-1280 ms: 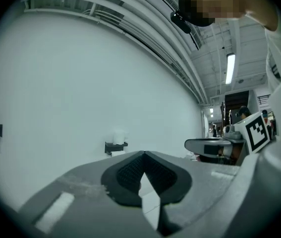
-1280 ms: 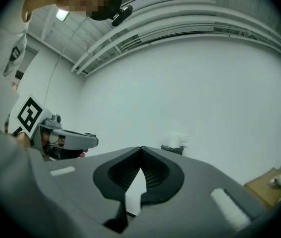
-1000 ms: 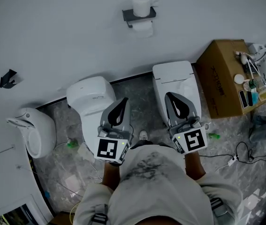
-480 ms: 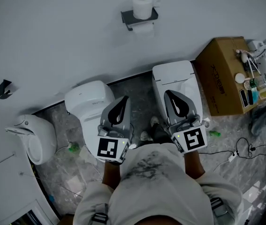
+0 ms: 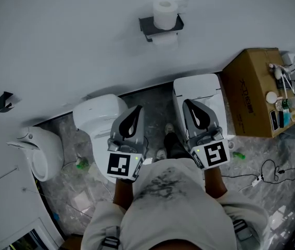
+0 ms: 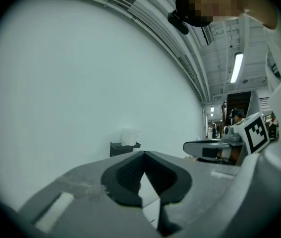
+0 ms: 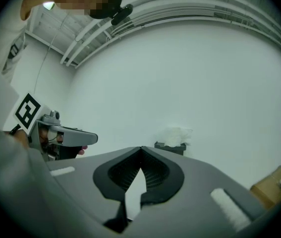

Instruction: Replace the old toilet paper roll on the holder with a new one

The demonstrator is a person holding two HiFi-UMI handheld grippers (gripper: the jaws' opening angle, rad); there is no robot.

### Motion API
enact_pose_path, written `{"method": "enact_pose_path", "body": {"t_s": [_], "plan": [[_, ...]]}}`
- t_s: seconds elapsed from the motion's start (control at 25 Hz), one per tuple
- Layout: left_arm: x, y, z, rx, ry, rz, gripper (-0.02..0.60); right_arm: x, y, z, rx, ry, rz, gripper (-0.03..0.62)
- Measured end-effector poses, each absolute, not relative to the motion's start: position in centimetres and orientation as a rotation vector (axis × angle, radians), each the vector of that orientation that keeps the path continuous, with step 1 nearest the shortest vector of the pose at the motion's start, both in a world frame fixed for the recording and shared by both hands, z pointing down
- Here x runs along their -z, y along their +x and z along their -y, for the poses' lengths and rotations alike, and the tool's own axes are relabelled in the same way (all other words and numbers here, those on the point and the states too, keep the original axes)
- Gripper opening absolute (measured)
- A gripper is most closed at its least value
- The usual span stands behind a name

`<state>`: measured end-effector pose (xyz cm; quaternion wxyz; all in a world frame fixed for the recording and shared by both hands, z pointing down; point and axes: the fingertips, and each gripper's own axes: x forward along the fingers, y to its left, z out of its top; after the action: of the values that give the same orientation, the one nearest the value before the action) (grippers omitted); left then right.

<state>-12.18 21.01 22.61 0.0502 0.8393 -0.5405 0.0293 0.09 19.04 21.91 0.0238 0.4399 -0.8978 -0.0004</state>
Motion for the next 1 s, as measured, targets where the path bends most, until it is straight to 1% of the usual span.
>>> {"method": "enact_pose_path", "body": {"t_s": [0.48, 1.0], "plan": [[-23.3, -11.7, -13.1, -0.152, 2.474, 1.729, 0.003, -22.7, 0.4, -10.1, -0.064, 1.254, 2.814, 0.000], [-25.2, -9.5, -5.7, -0.209, 2.423, 1.760, 0.003, -25.0, 2.3, -2.8, -0.134, 1.171, 2.818, 0.000]]}}
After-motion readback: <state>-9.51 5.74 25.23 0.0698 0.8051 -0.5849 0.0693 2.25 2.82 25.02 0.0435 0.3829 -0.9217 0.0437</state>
